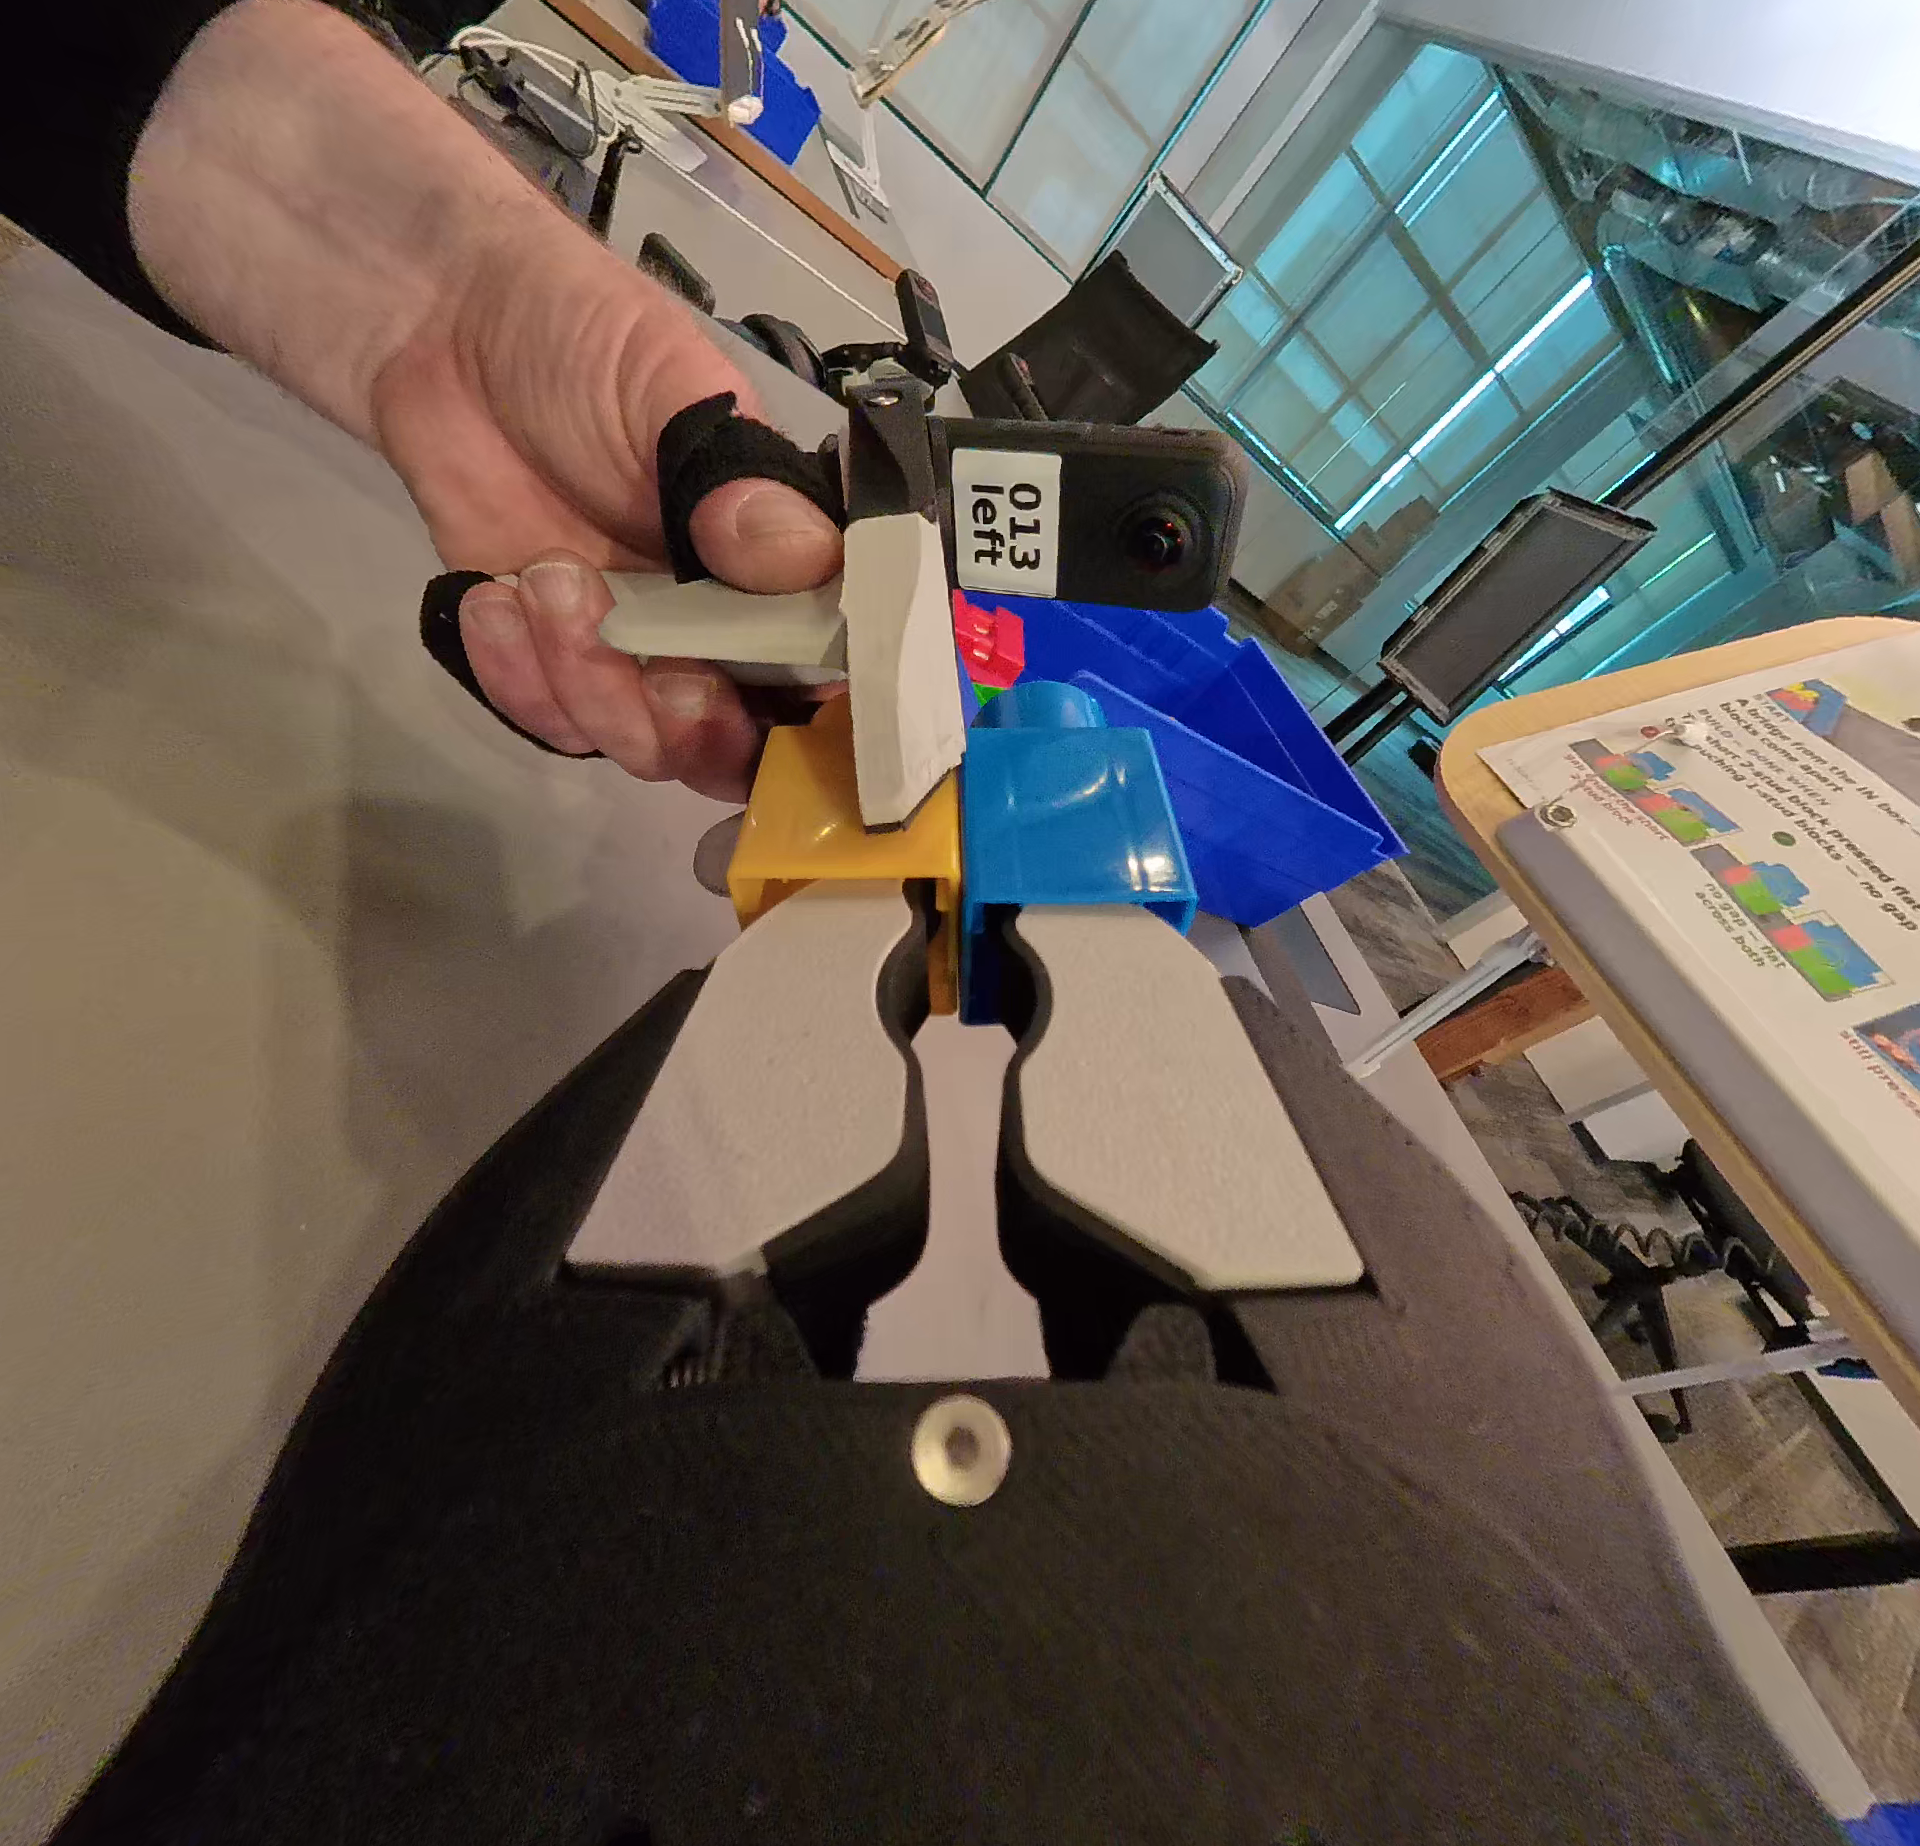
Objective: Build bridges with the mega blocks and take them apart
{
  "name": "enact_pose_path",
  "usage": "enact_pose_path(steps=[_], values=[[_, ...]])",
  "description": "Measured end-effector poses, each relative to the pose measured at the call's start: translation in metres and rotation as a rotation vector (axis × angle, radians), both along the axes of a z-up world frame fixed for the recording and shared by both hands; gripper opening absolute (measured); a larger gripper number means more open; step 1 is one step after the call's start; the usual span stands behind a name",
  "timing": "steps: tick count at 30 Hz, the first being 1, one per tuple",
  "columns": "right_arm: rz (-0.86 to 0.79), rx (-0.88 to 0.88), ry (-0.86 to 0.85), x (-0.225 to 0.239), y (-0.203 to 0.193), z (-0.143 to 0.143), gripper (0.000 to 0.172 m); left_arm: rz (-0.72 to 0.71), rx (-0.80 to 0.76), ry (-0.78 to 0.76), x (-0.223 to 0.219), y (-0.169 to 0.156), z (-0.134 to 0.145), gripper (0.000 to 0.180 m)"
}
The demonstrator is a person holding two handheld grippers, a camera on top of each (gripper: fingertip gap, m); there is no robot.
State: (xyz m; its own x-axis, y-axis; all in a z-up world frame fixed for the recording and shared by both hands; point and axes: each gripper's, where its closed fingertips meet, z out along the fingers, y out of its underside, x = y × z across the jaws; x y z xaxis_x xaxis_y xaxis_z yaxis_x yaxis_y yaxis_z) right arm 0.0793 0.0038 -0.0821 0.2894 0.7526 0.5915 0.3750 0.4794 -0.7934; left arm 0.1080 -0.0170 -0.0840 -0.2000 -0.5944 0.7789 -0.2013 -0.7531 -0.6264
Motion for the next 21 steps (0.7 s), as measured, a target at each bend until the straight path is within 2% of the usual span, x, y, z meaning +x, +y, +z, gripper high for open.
enact_pose_path(steps=[1, 5, 8, 11, 13, 16, 18, 21], values=[[0.000, -0.007, -0.004, 0.000, 0.000, -0.001, 0.007, 0.008, -0.010, -0.006, 0.001, 0.000, -0.001, 0.036], [0.009, -0.060, -0.002, 0.001, 0.001, -0.004, 0.007, 0.024, -0.022, -0.024, 0.002, 0.001, -0.002, 0.037], [0.021, -0.078, 0.012, 0.000, 0.001, -0.005, 0.006, 0.043, 0.055, 0.002, -0.004, 0.003, 0.001, 0.047], [0.016, -0.105, 0.054, 0.006, 0.005, -0.002, 0.007, 0.139, 0.177, 0.052, -0.033, 0.022, 0.013, 0.050], [0.009, -0.119, 0.050, 0.008, 0.008, -0.005, 0.007, 0.241, 0.310, 0.178, -0.064, 0.046, 0.018, 0.049], [0.013, -0.136, 0.042, 0.006, 0.008, -0.011, 0.007, 0.380, 0.505, 0.493, -0.126, 0.095, 0.013, 0.048], [0.016, -0.140, 0.030, 0.005, 0.008, -0.014, 0.007, 0.406, 0.567, 0.703, -0.166, 0.125, 0.006, 0.051], [0.016, -0.150, 0.026, 0.005, 0.009, -0.017, 0.007, 0.404, 0.601, 0.884, -0.202, 0.161, 0.000, 0.050]])
